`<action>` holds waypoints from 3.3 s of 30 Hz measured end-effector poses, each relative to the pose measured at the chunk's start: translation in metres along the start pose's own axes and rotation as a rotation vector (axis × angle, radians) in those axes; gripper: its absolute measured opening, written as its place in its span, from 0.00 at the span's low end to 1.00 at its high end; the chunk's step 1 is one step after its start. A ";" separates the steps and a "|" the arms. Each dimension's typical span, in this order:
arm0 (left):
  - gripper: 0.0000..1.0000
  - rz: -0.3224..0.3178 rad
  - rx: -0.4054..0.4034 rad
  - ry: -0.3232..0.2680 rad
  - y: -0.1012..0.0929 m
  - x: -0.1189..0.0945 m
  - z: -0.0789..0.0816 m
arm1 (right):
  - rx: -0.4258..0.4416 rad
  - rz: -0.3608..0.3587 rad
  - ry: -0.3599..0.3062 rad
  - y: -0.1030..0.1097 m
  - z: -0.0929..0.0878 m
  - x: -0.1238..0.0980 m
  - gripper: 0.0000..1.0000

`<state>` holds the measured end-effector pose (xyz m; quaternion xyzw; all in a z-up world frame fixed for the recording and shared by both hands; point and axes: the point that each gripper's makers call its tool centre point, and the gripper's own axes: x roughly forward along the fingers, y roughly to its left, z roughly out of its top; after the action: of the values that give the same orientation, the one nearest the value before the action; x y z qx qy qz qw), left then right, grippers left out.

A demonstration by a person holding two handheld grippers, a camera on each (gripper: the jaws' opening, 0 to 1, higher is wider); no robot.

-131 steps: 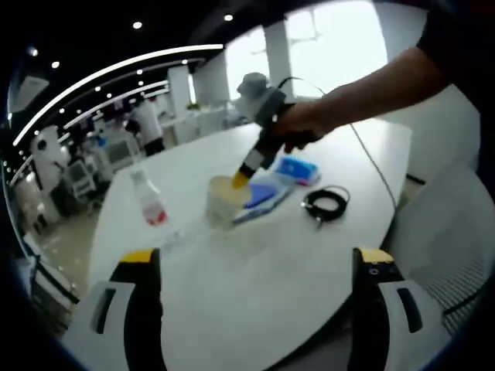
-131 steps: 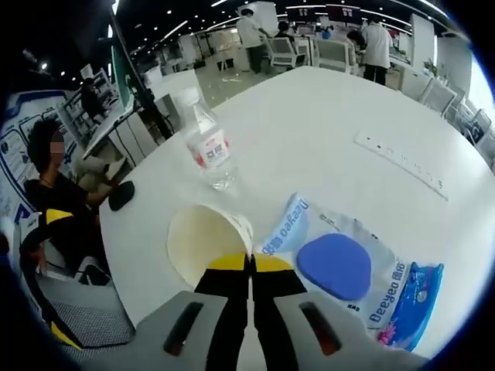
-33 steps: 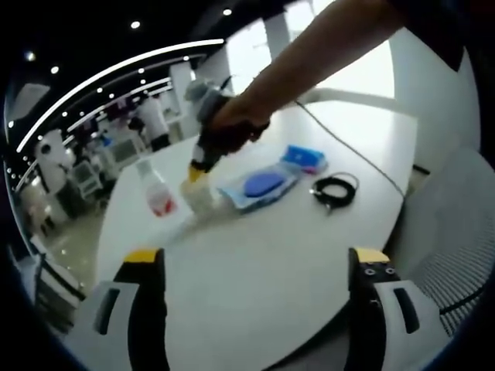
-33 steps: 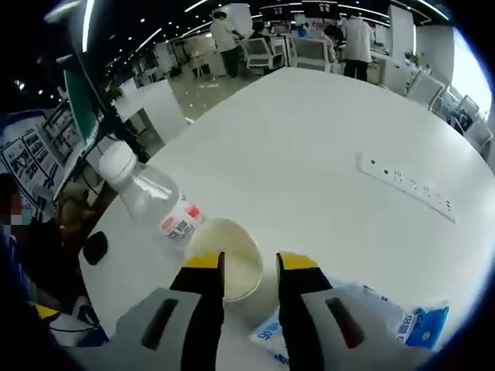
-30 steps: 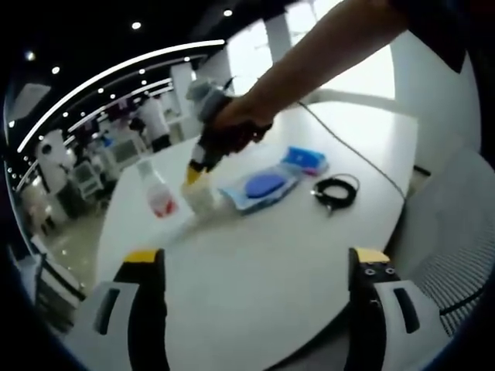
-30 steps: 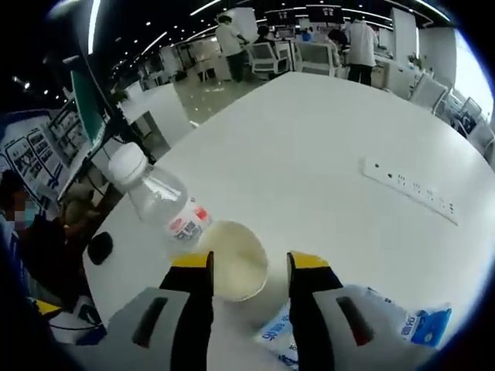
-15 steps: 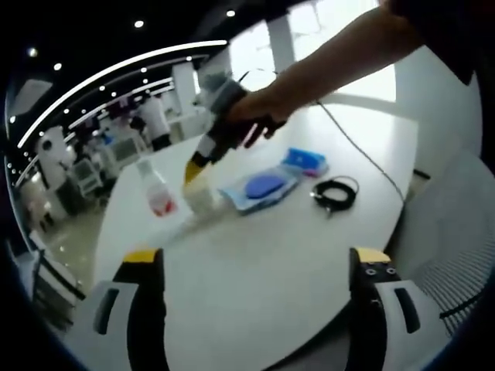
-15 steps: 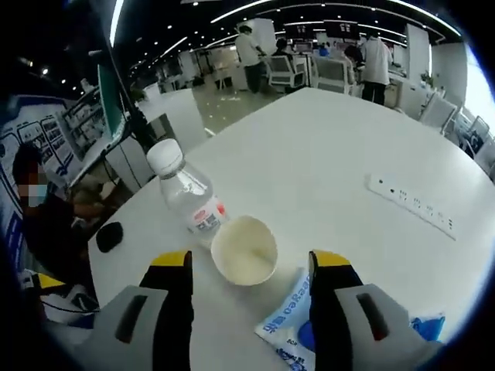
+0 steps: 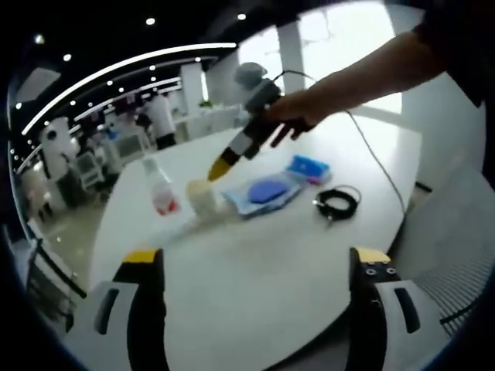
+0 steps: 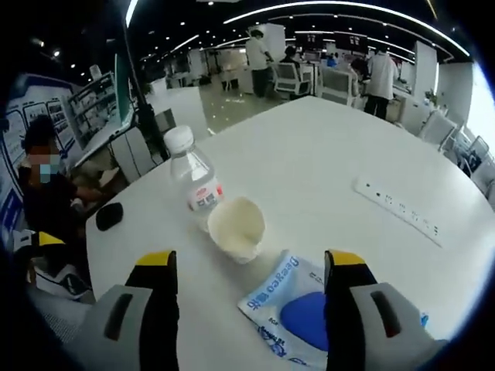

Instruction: Arrange the tabletop items into an orderly group along one side of the table until the central work area is clear of visible clutter.

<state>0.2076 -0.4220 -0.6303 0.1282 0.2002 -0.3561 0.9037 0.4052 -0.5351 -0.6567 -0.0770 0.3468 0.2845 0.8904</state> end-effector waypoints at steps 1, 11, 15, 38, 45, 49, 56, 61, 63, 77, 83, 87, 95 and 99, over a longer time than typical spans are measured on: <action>0.96 -0.002 0.002 0.000 -0.001 0.000 0.000 | -0.004 -0.002 -0.002 -0.001 -0.001 -0.003 0.78; 0.96 -0.015 0.020 0.005 -0.004 0.001 0.000 | -0.012 -0.041 -0.017 -0.017 -0.016 -0.034 0.80; 0.96 -0.021 0.010 -0.001 -0.005 0.000 0.002 | -0.004 -0.064 -0.017 -0.026 -0.027 -0.046 0.81; 0.97 -0.046 0.001 0.004 -0.010 0.002 0.000 | -0.041 -0.127 0.012 -0.047 -0.089 -0.094 0.85; 0.97 -0.059 -0.009 0.004 -0.013 0.003 -0.001 | -0.022 -0.184 0.004 -0.061 -0.109 -0.108 0.93; 0.97 -0.066 -0.001 0.007 -0.014 0.004 -0.001 | -0.015 -0.202 0.017 -0.070 -0.120 -0.113 0.93; 0.97 -0.069 0.006 0.004 -0.015 0.004 -0.001 | -0.002 -0.238 0.040 -0.091 -0.131 -0.121 0.92; 0.97 -0.067 0.002 0.006 -0.015 0.004 -0.001 | 0.015 -0.266 0.046 -0.109 -0.133 -0.126 0.92; 0.97 -0.066 0.001 0.005 -0.015 0.004 -0.001 | 0.025 -0.275 0.047 -0.116 -0.133 -0.126 0.91; 0.94 -0.070 -0.013 0.015 -0.015 0.004 -0.003 | 0.134 -0.352 0.124 -0.163 -0.147 -0.128 0.75; 0.93 -0.064 -0.013 0.023 -0.013 0.004 -0.004 | 0.169 -0.370 0.143 -0.179 -0.150 -0.125 0.64; 0.93 -0.066 -0.013 0.023 -0.013 0.005 -0.004 | 0.164 -0.379 0.168 -0.187 -0.153 -0.121 0.58; 0.92 -0.069 -0.013 0.037 -0.012 0.005 -0.007 | 0.171 -0.376 0.221 -0.194 -0.165 -0.111 0.39; 0.91 -0.068 -0.010 0.046 -0.013 0.005 -0.009 | 0.194 -0.370 0.240 -0.198 -0.169 -0.106 0.31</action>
<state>0.2000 -0.4306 -0.6414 0.1250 0.2272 -0.3824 0.8869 0.3557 -0.8037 -0.7245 -0.0865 0.4559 0.0705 0.8830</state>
